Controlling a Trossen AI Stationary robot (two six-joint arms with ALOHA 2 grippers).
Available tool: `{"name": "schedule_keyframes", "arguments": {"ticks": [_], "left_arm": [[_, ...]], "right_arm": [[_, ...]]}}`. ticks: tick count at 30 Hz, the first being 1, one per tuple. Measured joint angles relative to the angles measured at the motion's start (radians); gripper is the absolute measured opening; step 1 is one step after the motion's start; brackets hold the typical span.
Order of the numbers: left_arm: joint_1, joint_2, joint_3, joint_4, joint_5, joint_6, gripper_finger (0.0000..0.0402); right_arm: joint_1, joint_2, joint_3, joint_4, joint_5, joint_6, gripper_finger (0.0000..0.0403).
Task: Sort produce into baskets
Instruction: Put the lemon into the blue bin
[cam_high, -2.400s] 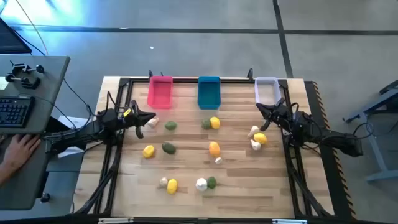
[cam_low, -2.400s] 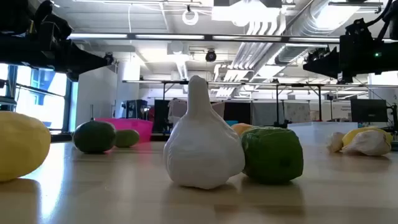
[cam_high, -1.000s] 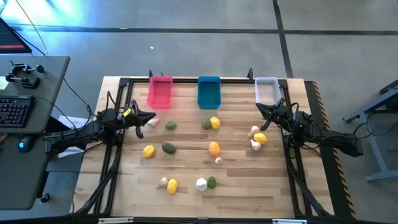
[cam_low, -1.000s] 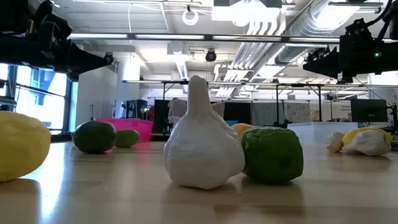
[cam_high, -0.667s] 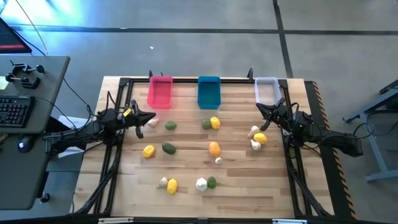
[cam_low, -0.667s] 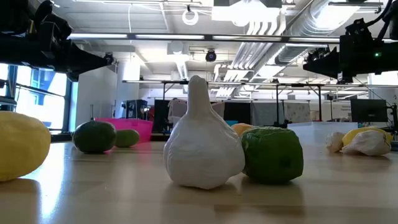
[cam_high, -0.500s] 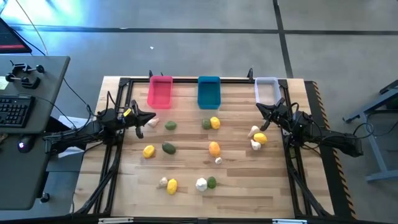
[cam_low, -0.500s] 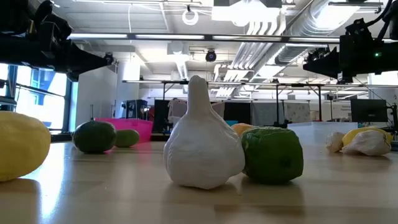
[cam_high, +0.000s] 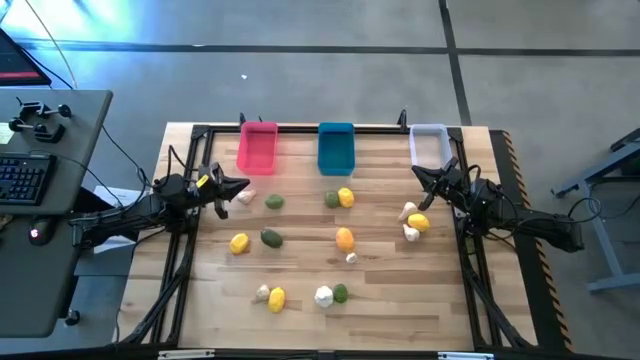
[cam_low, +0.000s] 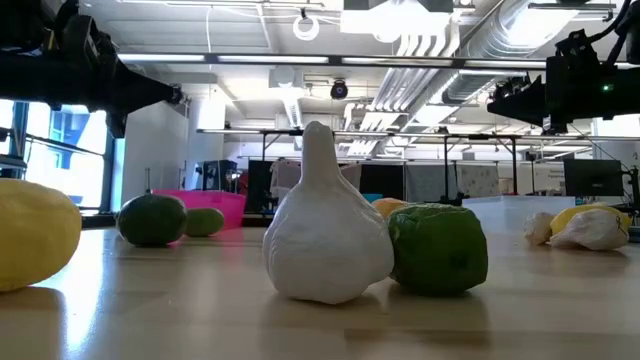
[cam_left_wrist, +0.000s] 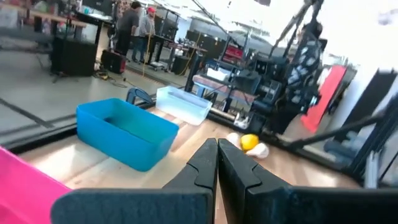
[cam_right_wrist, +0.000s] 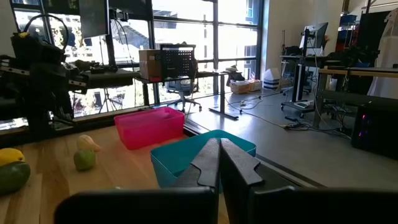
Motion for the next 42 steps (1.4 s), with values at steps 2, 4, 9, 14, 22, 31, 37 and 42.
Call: {"name": "schedule_keyframes", "arguments": {"ticks": [2,4,9,14,22,31,37,42], "left_arm": [[0.000,0.000,0.000,-0.001,-0.008,-0.051,0.0000],[0.000,0.000,0.000,-0.001,-0.008,-0.083,0.0000],[0.000,0.000,0.000,0.000,-0.052,-0.082,0.0000],[0.000,0.002,0.000,0.000,-0.026,-0.082,0.0000],[-0.001,0.125,0.068,-0.031,0.087,-0.102,0.0000],[-0.001,0.425,0.224,-0.029,0.159,-0.037,0.0000],[-0.001,0.672,0.314,-0.011,0.117,-0.006,0.0000],[-0.001,0.875,0.370,0.079,0.104,-0.074,0.0000]], "right_arm": [[0.000,0.000,0.000,0.000,0.000,0.000,0.0000],[0.000,0.000,0.000,0.000,0.000,0.000,0.0000],[0.000,0.000,0.000,0.000,0.000,0.000,0.0000],[0.000,0.000,0.000,0.000,0.000,0.000,0.0000],[0.000,0.000,0.000,0.000,0.000,0.000,0.0000],[0.000,0.000,0.000,0.000,0.000,0.000,0.0000],[0.000,0.000,0.000,0.000,0.000,0.000,0.0000],[0.000,0.000,0.000,0.000,0.000,0.000,0.0000]]}}
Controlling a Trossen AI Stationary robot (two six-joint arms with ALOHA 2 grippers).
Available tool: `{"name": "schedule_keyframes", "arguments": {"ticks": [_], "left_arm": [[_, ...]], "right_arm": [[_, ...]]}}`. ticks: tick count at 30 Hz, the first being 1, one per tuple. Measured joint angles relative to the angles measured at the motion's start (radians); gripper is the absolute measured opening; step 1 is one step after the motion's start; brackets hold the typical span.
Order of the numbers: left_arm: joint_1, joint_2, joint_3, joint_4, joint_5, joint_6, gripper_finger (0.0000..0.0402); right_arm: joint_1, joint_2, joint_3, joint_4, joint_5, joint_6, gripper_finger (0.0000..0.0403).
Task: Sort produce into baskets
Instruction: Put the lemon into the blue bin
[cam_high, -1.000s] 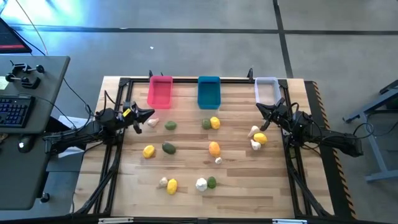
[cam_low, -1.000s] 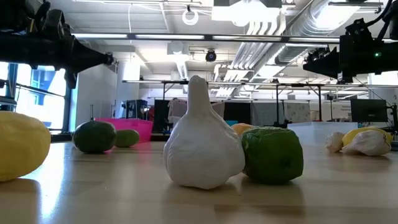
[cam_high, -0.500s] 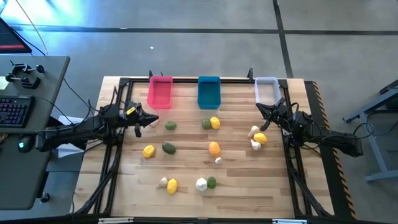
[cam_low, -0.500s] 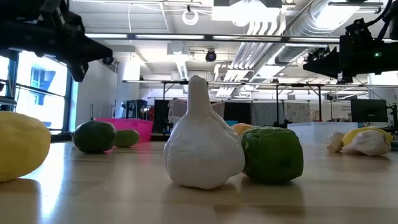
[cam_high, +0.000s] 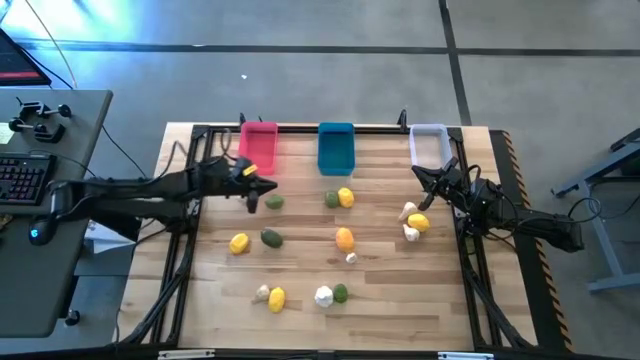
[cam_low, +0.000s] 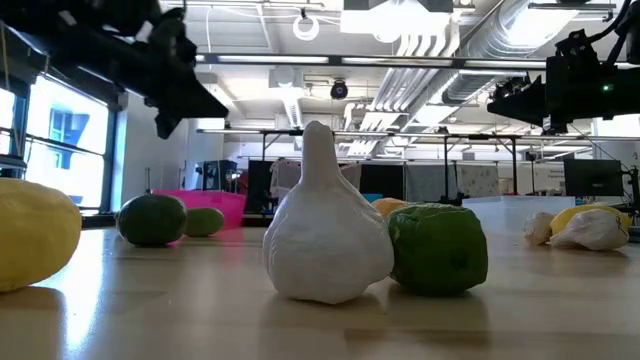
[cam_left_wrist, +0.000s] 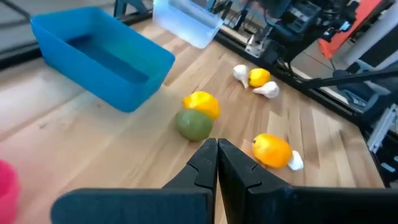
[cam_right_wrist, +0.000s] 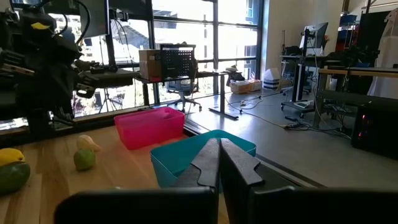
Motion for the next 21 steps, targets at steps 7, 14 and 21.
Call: {"name": "schedule_keyframes", "arguments": {"ticks": [7,14,21], "left_arm": [[0.001,0.254,0.099,0.136,0.017,0.038,0.0000],[-0.008,0.485,0.257,0.126,0.062,0.164,0.0000],[-0.008,0.634,0.374,0.123,0.046,0.121,0.0015]], "right_arm": [[0.000,0.000,0.000,0.000,0.000,0.000,0.0000],[0.000,0.000,0.000,0.000,0.000,0.000,0.0000],[0.000,0.000,0.000,0.000,0.000,0.000,0.0000]]}}
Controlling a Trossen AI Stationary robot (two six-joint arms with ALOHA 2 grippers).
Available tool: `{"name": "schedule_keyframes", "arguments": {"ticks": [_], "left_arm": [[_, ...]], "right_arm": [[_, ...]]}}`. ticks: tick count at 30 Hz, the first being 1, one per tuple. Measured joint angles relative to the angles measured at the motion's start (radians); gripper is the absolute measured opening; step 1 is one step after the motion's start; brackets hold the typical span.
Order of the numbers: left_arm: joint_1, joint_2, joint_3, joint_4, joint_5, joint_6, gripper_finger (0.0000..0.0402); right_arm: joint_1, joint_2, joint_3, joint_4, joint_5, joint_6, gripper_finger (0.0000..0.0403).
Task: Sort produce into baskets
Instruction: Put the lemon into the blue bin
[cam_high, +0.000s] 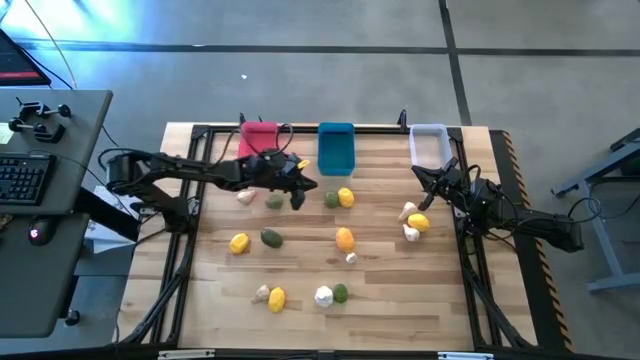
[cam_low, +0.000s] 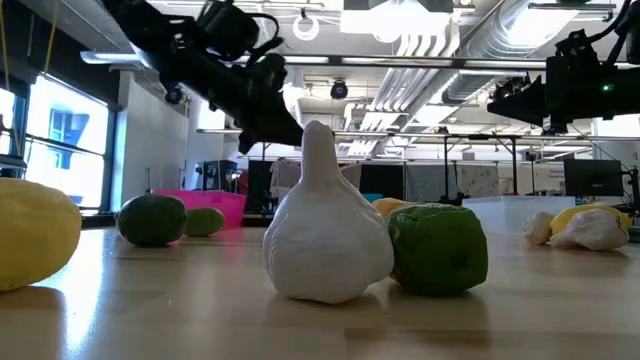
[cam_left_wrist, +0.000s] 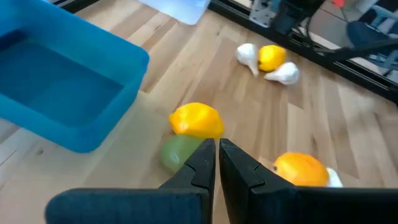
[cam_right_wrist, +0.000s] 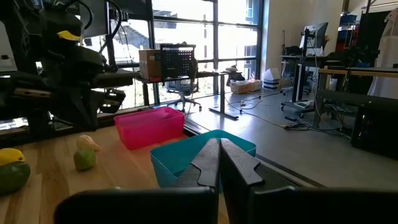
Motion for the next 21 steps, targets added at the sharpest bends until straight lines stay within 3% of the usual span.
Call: {"name": "schedule_keyframes", "arguments": {"ticks": [9,15,18,21], "left_arm": [[-0.026,0.144,0.119,0.002,-0.096,-0.065,0.0068],[-0.069,0.216,0.194,-0.013,-0.111,-0.013,0.0116],[-0.086,0.237,0.260,-0.120,-0.102,-0.009,0.0141],[-0.097,0.265,0.355,-0.312,-0.091,0.088,0.0164]], "right_arm": [[0.000,0.000,0.000,0.000,0.000,0.000,0.0000],[0.000,0.000,0.000,0.000,0.000,0.000,0.0000],[0.000,0.000,0.000,0.000,0.000,0.000,0.0000],[0.000,0.000,0.000,0.000,0.000,0.000,0.0000]]}}
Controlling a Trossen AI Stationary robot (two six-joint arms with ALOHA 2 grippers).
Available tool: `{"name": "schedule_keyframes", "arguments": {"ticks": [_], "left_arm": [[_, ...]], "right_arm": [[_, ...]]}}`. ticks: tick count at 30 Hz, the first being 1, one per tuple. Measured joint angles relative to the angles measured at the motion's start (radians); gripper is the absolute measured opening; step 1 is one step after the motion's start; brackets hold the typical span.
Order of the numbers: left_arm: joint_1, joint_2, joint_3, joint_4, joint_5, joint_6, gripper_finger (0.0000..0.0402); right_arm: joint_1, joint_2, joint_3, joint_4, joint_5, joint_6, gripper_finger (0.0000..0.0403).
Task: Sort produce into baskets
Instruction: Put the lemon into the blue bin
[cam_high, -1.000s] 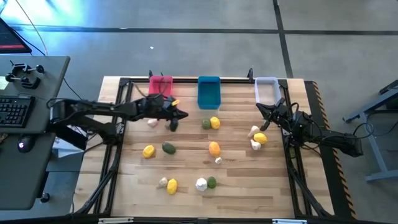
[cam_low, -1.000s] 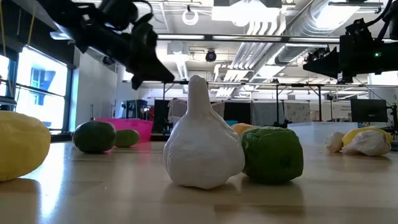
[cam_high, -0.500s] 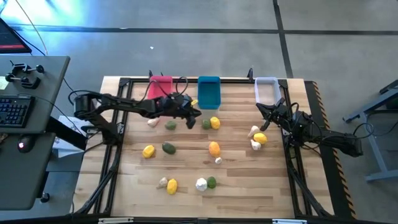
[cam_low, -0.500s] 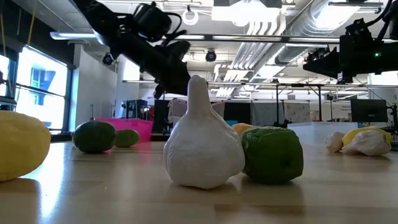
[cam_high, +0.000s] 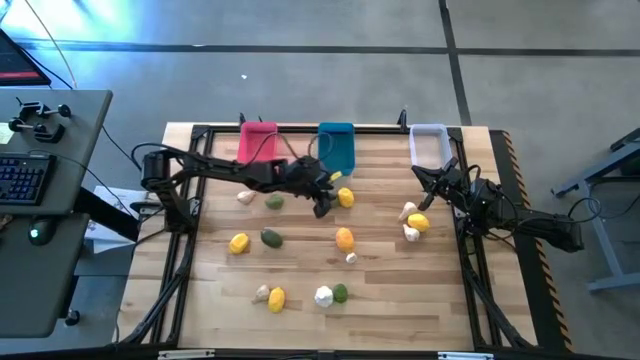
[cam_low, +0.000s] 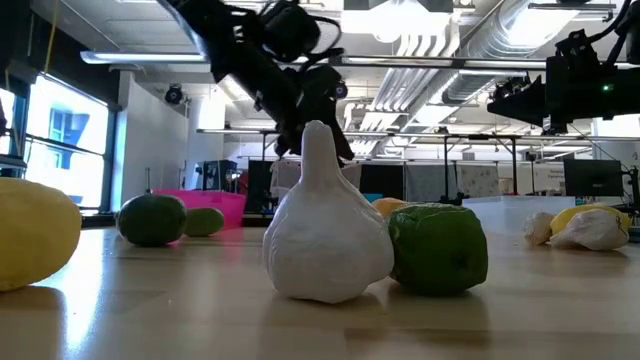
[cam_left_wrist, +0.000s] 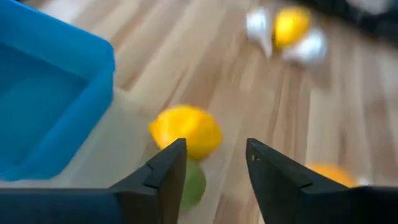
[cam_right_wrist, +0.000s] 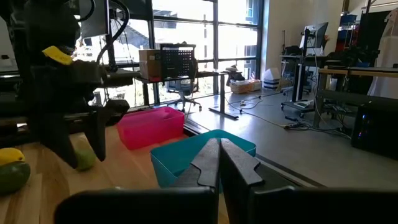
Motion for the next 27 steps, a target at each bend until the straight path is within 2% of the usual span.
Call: {"name": "schedule_keyframes", "arguments": {"ticks": [2,6,13,19,27], "left_arm": [[-0.005,0.018,0.063,-0.122,0.001,0.096,0.0178],[-0.007,0.062,0.184,-0.256,0.005,0.258,0.0205],[-0.013,0.173,0.393,-0.409,0.010,0.451,0.0250],[-0.033,0.301,0.530,-0.447,0.009,0.642,0.0268],[-0.052,0.447,0.666,-0.586,-0.164,0.871,0.0269]], "right_arm": [[0.000,0.000,0.000,-0.001,0.000,0.000,0.0000],[0.000,0.000,0.000,-0.008,0.001,0.000,0.0000],[0.000,0.000,0.000,-0.019,0.002,0.000,0.0000],[0.000,0.000,0.000,-0.019,0.002,0.000,0.0000],[0.000,0.000,0.000,-0.018,-0.002,0.000,0.0000]]}}
